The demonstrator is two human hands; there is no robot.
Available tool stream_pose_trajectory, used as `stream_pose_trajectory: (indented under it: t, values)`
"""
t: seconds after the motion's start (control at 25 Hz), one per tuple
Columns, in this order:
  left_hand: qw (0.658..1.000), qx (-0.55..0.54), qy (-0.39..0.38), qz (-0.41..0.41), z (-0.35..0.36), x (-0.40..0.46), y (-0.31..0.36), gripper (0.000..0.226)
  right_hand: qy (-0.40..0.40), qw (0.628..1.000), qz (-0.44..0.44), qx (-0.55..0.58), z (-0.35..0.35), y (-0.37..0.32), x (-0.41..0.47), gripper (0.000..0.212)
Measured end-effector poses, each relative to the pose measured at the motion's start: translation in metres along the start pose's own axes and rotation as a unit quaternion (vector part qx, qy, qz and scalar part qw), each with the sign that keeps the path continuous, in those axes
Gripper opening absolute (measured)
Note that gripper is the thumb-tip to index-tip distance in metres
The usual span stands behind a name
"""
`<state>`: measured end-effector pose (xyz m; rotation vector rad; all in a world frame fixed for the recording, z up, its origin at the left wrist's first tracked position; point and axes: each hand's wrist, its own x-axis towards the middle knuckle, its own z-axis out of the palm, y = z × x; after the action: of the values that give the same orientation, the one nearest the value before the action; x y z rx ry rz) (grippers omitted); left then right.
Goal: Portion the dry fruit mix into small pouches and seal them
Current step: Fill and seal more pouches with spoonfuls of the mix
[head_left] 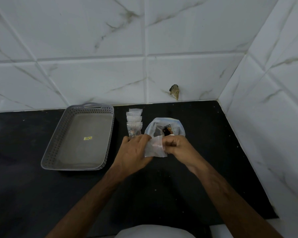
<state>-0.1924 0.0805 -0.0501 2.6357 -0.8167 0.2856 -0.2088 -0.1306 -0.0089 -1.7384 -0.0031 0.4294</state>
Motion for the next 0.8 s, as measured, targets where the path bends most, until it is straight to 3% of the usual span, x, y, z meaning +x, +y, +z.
stream_pose_trajectory:
  t: [0.16, 0.32, 0.4, 0.56, 0.8]
  values:
    - [1.000, 0.016, -0.001, 0.003, 0.004, 0.000, -0.002, 0.051, -0.002, 0.995, 0.055, 0.081, -0.001, 0.004, 0.003, 0.029]
    - [1.000, -0.009, -0.001, -0.021, 0.009, 0.002, 0.001, 0.075, -0.037, 0.998, 0.048, 0.018, -0.001, 0.007, 0.008, 0.030]
    - [1.000, -0.023, -0.001, -0.021, 0.009, 0.002, 0.002, 0.081, -0.043, 0.998, 0.041, -0.021, 0.000, 0.009, 0.010, 0.020]
    - [0.999, -0.042, -0.009, -0.011, 0.012, -0.002, 0.001, 0.070, -0.044, 0.996, 0.007, -0.073, 0.007, 0.014, 0.013, 0.012]
    - [0.993, -0.068, -0.064, -0.076, 0.030, -0.023, -0.019, 0.060, -0.019, 0.995, 0.015, -0.094, 0.001, 0.035, 0.016, 0.011]
